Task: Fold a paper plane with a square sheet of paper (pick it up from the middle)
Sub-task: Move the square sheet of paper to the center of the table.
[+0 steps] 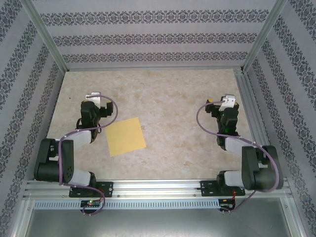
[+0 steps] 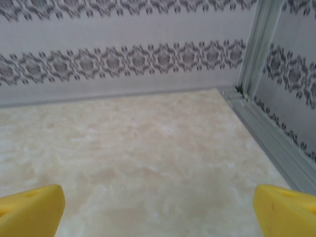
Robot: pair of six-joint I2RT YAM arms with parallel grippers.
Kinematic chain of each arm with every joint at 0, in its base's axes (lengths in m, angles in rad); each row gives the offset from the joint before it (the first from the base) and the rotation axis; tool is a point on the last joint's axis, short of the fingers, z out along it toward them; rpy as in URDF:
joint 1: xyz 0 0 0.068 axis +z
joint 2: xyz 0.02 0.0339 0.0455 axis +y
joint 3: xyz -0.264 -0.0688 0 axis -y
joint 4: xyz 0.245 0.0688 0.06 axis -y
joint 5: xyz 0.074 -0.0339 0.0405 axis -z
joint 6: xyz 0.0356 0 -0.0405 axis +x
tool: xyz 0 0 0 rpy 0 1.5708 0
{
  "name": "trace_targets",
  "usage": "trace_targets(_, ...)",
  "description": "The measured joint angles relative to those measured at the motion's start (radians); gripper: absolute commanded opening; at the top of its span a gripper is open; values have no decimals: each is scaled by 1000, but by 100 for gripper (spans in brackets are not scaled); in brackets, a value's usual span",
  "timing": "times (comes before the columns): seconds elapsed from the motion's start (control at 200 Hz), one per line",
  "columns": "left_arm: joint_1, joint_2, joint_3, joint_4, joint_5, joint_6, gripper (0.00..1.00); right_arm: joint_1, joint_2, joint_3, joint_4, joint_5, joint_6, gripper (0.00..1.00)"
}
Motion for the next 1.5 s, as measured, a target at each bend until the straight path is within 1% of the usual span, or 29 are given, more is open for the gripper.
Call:
trace_targets(0.095, 0, -42, 83, -139, -13, -67, 100, 40, -62, 130, -198, 31, 63, 98)
trace_targets(0.195, 0, -67, 183, -318, -14, -159, 100, 79, -68, 278, -401, 37, 153, 98)
trace_targets(0.27, 0, -70, 263, -458, -5, -223, 100, 136, -54, 362, -523, 39, 204, 98)
trace_targets(0.33, 0, -70, 311, -547, 9, -264, 100, 203, -24, 418, -613, 48, 238, 98)
trace_targets(0.42, 0, -70, 353, -658, 24, -318, 100, 346, 68, 517, -751, 87, 278, 98)
trace_targets(0.599, 0, -70, 373, -800, 58, -386, 100, 652, 283, 691, -934, 138, 291, 98)
trace_targets(0.684, 0, -69, 377, -834, 71, -403, 100, 760, 398, 793, -1001, 159, 278, 98)
trace_targets(0.784, 1, -63, 389, -864, 78, -413, 100, 846, 521, 905, -1072, 171, 254, 98)
trace_targets(0.939, 3, -58, 402, -876, 95, -413, 100, 910, 679, 1063, -1178, 183, 231, 98)
trace_targets(1.129, 5, -57, 406, -882, 103, -412, 100, 928, 826, 1229, -1307, 200, 212, 98)
trace_targets(1.264, 12, -53, 406, -882, 106, -412, 100, 928, 869, 1268, -1378, 201, 195, 98)
trace_targets(1.504, 16, -49, 406, -883, 106, -412, 100, 928, 896, 1270, -1436, 186, 159, 98)
